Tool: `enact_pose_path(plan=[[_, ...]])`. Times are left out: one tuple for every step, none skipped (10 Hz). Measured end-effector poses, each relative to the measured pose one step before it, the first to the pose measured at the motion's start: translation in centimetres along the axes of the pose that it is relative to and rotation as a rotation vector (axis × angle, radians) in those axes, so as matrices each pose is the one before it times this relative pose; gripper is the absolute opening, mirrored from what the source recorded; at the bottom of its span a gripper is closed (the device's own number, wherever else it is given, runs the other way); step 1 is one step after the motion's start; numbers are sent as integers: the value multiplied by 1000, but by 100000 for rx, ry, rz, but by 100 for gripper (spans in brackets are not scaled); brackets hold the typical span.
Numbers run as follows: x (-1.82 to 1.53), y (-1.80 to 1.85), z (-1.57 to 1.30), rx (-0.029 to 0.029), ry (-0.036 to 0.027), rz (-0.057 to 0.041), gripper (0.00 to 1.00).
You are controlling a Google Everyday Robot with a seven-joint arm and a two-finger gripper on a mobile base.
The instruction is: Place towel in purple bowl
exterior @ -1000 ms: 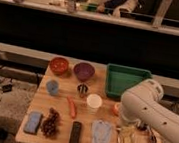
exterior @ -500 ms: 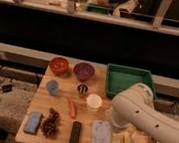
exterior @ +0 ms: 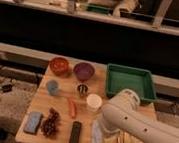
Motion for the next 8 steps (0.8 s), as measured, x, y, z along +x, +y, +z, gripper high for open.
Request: enact_pose_path(plan=[[-11, -351, 512, -72, -274, -35, 80], [-118, -469, 859, -36, -146, -87, 80], [-15, -106, 671, -129, 499, -86, 80], [-32, -18, 554, -269, 509, -123, 80], [47, 45, 576, -414, 603, 37, 80], [-17, 240, 841, -1001, 696, 70, 80], [-18, 367, 575, -857, 666, -91, 80], [-51, 229, 614, -794, 575, -283, 80]])
